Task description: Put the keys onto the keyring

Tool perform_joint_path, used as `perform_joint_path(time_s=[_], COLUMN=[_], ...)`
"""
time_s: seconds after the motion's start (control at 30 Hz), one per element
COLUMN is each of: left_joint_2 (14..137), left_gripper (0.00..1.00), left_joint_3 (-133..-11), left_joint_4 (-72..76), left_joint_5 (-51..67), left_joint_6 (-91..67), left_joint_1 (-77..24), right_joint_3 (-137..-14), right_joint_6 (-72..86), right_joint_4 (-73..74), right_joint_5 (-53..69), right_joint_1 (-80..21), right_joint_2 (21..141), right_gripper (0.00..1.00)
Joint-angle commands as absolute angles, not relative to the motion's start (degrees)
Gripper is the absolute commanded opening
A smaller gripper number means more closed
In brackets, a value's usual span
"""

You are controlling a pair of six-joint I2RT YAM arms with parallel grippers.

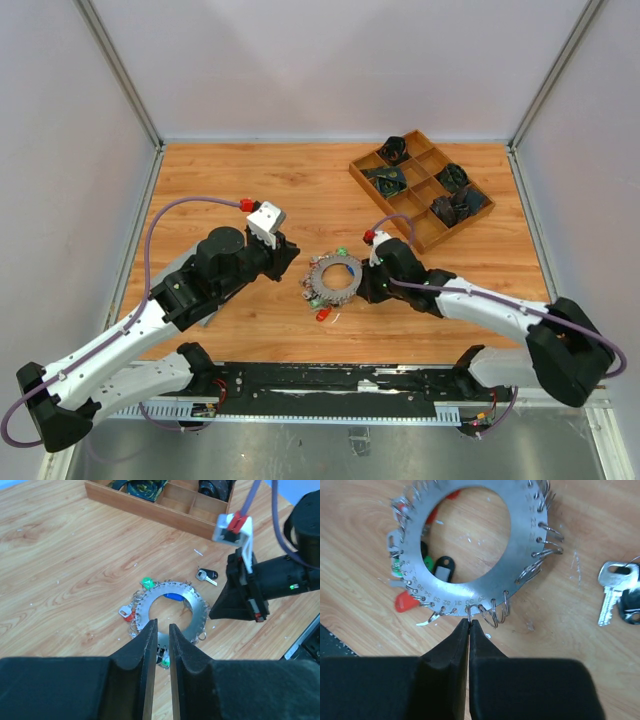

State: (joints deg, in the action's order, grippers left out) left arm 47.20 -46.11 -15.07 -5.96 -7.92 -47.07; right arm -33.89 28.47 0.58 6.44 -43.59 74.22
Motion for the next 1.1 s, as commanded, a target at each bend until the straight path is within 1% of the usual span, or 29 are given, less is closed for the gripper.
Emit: perform_joint_path(time_s=[0.0,0.13,0.33,0.47,0.57,0.73,1.07], left_joint_2=[46.9,46.5,45.1,45.7,47.1,50.4,49.9], left_gripper=[0.21,0.22,0.32,0.35,0.36,0.36,0.41], left_joint_3=[-46.8,-46.6,-46.7,-48.7,-50.9,-53.8,-55.6], left_joint_4=[-11.5,-8.8,-4.3,-2.8,-2.4,-1.8,1.0], left_joint_5=[-4.7,-0.7,6.5,12.3,17.3,25.1,28.0], left_joint_6=[-7.3,-6.7,-5.2,-3.8,-2.3,0.4,1.7], left_joint_1=[-47.3,-47.3,-47.3,-47.3,-47.3,-47.3,-47.3], right_joint_3=[-34.7,-36.3,-40.1,-44.5,-48.8,-59.6,-67.0], right_joint_6=[17.9,8.0,-3.7,-9.4,-12.1,-13.7,-14.3], right_joint_4=[3.4,6.9,10.4,12.6,15.6,24.2,22.1], right_joint_5=[6.1,8.1,11.0,16.4,23.0,29.6,36.4], right_joint_1=[-43.1,-43.2,-43.3,-43.3,-43.3,-43.6,-43.7], right_joint_2=[65.6,58.8,49.6,46.1,45.9,49.8,50.3], right_gripper=[0.01,0.0,0.0,0.0,0.0,0.0,0.0])
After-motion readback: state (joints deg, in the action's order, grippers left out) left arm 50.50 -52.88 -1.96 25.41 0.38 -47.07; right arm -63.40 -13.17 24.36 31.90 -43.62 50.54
